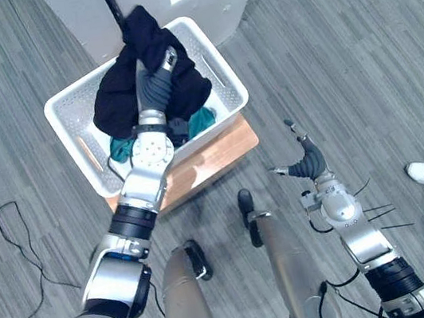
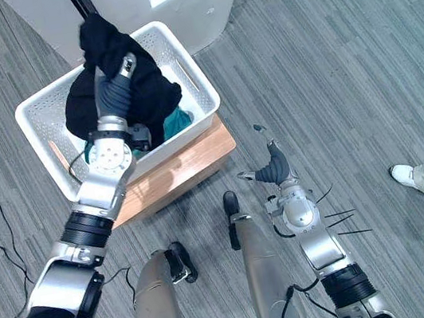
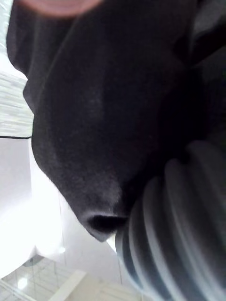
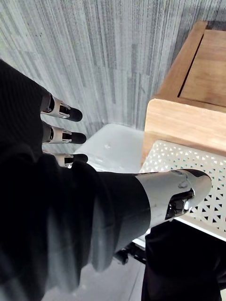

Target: Tidy the bed and pick cloth on bed and put in laundry

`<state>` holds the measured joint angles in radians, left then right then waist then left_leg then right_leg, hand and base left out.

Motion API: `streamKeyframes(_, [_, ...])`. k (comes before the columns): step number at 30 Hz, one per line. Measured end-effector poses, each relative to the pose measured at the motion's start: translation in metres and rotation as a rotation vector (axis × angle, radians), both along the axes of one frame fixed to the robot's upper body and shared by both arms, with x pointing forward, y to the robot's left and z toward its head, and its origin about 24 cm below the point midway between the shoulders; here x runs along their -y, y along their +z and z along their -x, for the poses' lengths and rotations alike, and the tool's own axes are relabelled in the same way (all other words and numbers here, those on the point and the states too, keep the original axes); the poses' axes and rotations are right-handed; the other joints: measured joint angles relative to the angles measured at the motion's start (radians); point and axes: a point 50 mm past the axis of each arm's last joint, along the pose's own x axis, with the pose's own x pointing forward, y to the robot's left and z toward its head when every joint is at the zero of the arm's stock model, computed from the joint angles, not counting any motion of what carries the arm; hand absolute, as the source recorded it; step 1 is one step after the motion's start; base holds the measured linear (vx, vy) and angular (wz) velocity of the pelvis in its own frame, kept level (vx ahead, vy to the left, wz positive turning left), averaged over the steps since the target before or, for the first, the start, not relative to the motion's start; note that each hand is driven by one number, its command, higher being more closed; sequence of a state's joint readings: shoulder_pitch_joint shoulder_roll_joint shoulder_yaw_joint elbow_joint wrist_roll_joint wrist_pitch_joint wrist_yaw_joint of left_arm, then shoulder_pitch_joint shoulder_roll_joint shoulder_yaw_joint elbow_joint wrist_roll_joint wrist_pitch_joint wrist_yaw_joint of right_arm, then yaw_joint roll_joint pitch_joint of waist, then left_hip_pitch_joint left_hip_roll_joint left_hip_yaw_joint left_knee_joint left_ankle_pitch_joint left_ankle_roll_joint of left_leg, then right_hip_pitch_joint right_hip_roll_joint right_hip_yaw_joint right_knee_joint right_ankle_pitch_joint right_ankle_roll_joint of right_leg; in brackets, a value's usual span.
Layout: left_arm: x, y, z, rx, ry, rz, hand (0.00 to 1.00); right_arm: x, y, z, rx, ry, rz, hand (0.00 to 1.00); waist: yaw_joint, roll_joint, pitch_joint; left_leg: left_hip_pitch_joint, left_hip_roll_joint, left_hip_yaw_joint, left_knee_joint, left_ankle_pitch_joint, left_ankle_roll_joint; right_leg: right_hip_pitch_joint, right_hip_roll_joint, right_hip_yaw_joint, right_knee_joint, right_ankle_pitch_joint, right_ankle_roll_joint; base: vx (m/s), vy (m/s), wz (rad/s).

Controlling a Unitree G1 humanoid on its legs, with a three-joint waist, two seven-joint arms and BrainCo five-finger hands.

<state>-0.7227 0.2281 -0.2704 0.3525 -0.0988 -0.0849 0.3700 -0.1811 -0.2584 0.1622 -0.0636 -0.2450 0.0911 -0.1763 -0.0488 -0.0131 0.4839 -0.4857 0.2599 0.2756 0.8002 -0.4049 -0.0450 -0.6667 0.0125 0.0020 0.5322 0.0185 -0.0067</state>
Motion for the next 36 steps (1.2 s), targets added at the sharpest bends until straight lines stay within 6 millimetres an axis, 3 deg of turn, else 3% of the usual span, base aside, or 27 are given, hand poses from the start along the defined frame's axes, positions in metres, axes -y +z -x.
streamKeyframes(3, [-0.008, -0.005, -0.002, -0.044, 0.076, 0.006, 0.00, 0.001, -0.002, 0.001, -0.001, -0.003, -0.003, 0.00, 0.011, 0.000, 0.000, 0.025, 0.000, 0.003, -0.010, 0.000, -0.001, 0.019, -0.001, -0.002, 0.005, -0.010, 0.000, 0.03, -0.005, 0.04])
streamKeyframes(7, [-0.033, -0.008, -0.007, -0.062, 0.183, 0.025, 0.00, 0.003, -0.013, 0.008, -0.028, 0.000, -0.012, 0.00, 0.016, 0.000, -0.001, 0.132, -0.019, 0.009, -0.112, 0.018, -0.020, 0.135, -0.008, -0.006, -0.082, 0.001, 0.008, 0.02, 0.000, 0.13])
streamKeyframes(10, [-0.055, -0.003, -0.007, -0.038, 0.234, 0.043, 0.00, 0.012, -0.040, 0.010, -0.139, -0.028, -0.017, 0.00, 0.014, -0.001, -0.005, 0.243, -0.056, 0.013, -0.268, 0.085, -0.026, 0.258, -0.024, -0.015, -0.230, 0.053, 0.011, 0.08, 0.008, 0.23])
streamKeyframes(13, [-0.083, -0.005, -0.001, -0.003, 0.321, 0.112, 0.00, 0.028, -0.084, 0.016, -0.331, -0.097, -0.013, 0.00, 0.012, 0.005, -0.061, 0.300, -0.090, -0.002, -0.402, 0.152, -0.027, 0.333, -0.035, -0.032, -0.366, 0.107, 0.006, 0.15, 0.020, 0.19])
streamKeyframes(15, [-0.105, -0.030, 0.011, -0.060, 0.384, 0.145, 0.00, 0.048, -0.114, 0.030, -0.463, -0.181, -0.040, 0.00, 0.014, 0.021, -0.100, 0.372, -0.104, -0.010, -0.475, 0.177, -0.031, 0.413, -0.034, -0.055, -0.427, 0.117, 0.004, 0.19, 0.038, 0.26])
streamKeyframes(19, [-0.133, -0.075, 0.042, -0.191, 0.373, 0.121, 0.00, 0.068, -0.142, 0.048, -0.597, -0.254, -0.094, 0.00, 0.032, 0.029, -0.167, 0.456, -0.118, -0.029, -0.560, 0.206, -0.036, 0.496, -0.037, -0.080, -0.480, 0.117, 0.004, 0.13, 0.049, 0.23])
streamKeyframes(21, [-0.136, -0.090, 0.052, -0.243, 0.349, 0.125, 0.00, 0.074, -0.149, 0.052, -0.634, -0.276, -0.108, 0.00, 0.038, 0.031, -0.178, 0.480, -0.124, -0.033, -0.585, 0.218, -0.036, 0.523, -0.042, -0.088, -0.497, 0.117, 0.004, 0.04, 0.044, 0.26])
streamKeyframes(22, [-0.140, -0.115, 0.071, -0.333, 0.326, 0.141, 0.00, 0.080, -0.158, 0.058, -0.673, -0.307, -0.133, 0.00, 0.047, 0.039, -0.198, 0.508, -0.128, -0.044, -0.610, 0.221, -0.036, 0.558, -0.045, -0.101, -0.520, 0.117, 0.004, 0.01, 0.053, 0.26])
streamKeyframes(23, [-0.141, -0.124, 0.078, -0.367, 0.325, 0.150, 0.00, 0.082, -0.161, 0.060, -0.685, -0.316, -0.141, 0.00, 0.053, 0.042, -0.208, 0.511, -0.130, -0.049, -0.615, 0.221, -0.036, 0.565, -0.046, -0.105, -0.527, 0.117, 0.005, 0.00, 0.053, 0.28])
streamKeyframes(25, [-0.139, -0.161, 0.106, -0.486, 0.340, 0.264, 0.00, 0.090, -0.174, 0.073, -0.749, -0.353, -0.164, 0.00, 0.071, 0.050, -0.252, 0.518, -0.137, -0.057, -0.632, 0.225, -0.032, 0.584, -0.050, -0.113, -0.553, 0.122, 0.012, 0.00, 0.033, 0.19])
streamKeyframes(28, [-0.133, -0.202, 0.145, -0.630, 0.372, 0.440, 0.00, 0.099, -0.184, 0.084, -0.790, -0.406, -0.210, 0.00, 0.079, 0.057, -0.272, 0.544, -0.143, -0.064, -0.658, 0.227, -0.031, 0.616, -0.054, -0.119, -0.583, 0.128, 0.022, 0.00, 0.033, 0.12])
streamKeyframes(30, [-0.123, -0.242, 0.180, -0.795, 0.396, 0.555, 0.00, 0.105, -0.198, 0.101, -0.853, -0.469, -0.253, 0.00, 0.089, 0.057, -0.292, 0.553, -0.157, -0.083, -0.674, 0.231, -0.032, 0.637, -0.065, -0.133, -0.606, 0.126, 0.036, -0.02, 0.060, 0.19])
streamKeyframes(31, [-0.121, -0.252, 0.190, -0.843, 0.406, 0.583, 0.00, 0.106, -0.202, 0.107, -0.871, -0.487, -0.267, 0.00, 0.089, 0.056, -0.299, 0.555, -0.157, -0.087, -0.682, 0.236, -0.031, 0.639, -0.067, -0.139, -0.609, 0.126, 0.037, 0.00, 0.045, 0.25])
streamKeyframes(33, [-0.113, -0.290, 0.232, -1.043, 0.453, 0.647, 0.00, 0.105, -0.215, 0.122, -0.918, -0.553, -0.349, 0.00, 0.092, 0.053, -0.310, 0.577, -0.164, -0.102, -0.707, 0.242, -0.033, 0.663, -0.069, -0.145, -0.627, 0.126, 0.041, 0.03, 0.015, 0.14])
streamKeyframes(36, [-0.101, -0.317, 0.275, -1.224, 0.462, 0.685, 0.00, 0.102, -0.224, 0.135, -0.954, -0.620, -0.406, 0.00, 0.093, 0.050, -0.321, 0.602, -0.166, -0.110, -0.731, 0.246, -0.036, 0.682, -0.068, -0.153, -0.630, 0.122, 0.047, 0.04, 0.031, 0.07])
